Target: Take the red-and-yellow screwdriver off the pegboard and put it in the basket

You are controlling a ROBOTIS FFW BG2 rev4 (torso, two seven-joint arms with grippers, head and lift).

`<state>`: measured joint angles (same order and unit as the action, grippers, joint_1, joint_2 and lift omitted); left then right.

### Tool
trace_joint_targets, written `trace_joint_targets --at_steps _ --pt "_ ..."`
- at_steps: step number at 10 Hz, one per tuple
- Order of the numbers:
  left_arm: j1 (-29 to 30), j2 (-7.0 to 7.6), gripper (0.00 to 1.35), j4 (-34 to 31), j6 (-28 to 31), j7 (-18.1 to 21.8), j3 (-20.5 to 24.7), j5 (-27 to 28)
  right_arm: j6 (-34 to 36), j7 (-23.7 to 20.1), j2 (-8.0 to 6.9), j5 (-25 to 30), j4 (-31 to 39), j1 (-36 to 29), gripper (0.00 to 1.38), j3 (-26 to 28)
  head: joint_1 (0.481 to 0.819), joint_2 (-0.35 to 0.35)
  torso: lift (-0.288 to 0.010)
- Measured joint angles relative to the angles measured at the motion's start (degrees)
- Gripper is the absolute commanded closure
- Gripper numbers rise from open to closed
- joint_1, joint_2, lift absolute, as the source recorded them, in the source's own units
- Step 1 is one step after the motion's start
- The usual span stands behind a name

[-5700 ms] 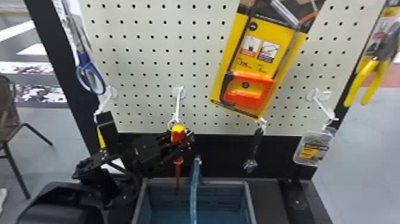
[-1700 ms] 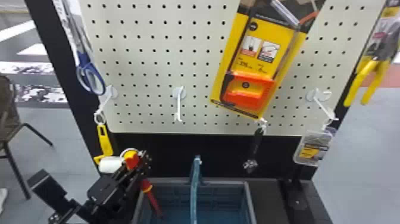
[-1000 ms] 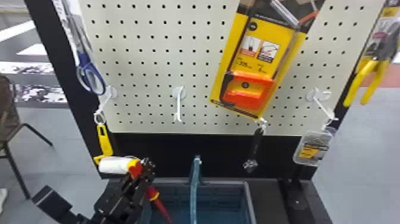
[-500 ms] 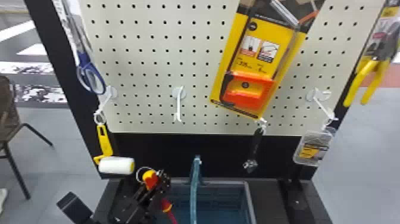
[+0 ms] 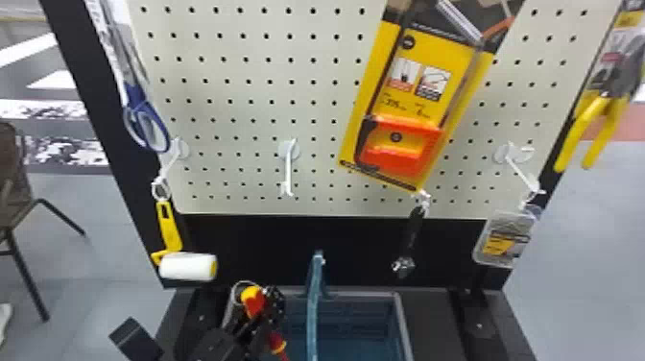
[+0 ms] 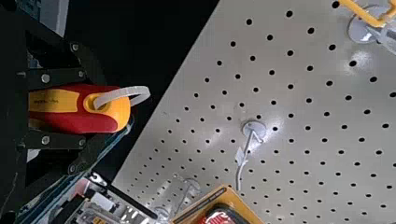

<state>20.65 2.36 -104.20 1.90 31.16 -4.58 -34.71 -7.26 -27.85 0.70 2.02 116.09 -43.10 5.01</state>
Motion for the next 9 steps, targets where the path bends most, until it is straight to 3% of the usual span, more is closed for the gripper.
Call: trace_joint_targets --at_steps 5,6,7,8,9 --pt "-1.8 0.25 0.98 5.8 -1.8 1.8 -1.7 -0.7 -0.3 -0.3 -0.03 -0.1 -0.3 0.1 0.27 0.0 0.549 0.000 -0.100" --pt "-2.0 0.30 0.78 6.1 -1.3 1.9 -1.8 -0.5 -0.3 -0.5 -0.02 -0.2 -0.5 0.2 0.27 0.0 0.549 0.000 -0.100" --pt "-2.1 0.43 0.37 6.1 -0.6 2.0 -1.9 -0.3 -0.3 -0.6 -0.01 -0.2 -0.6 0.2 0.27 0.0 0.549 0.000 -0.100" --pt "-2.2 0.55 0.07 6.2 -0.6 2.1 -1.9 0.0 -0.3 -0.6 -0.01 -0.3 -0.7 0.3 0.27 0.0 0.549 0.000 -0.100" --pt "-2.4 0.66 0.10 6.2 -0.9 2.1 -1.9 0.6 -0.3 -0.7 -0.02 -0.3 -0.8 0.4 0.27 0.0 0.549 0.000 -0.100"
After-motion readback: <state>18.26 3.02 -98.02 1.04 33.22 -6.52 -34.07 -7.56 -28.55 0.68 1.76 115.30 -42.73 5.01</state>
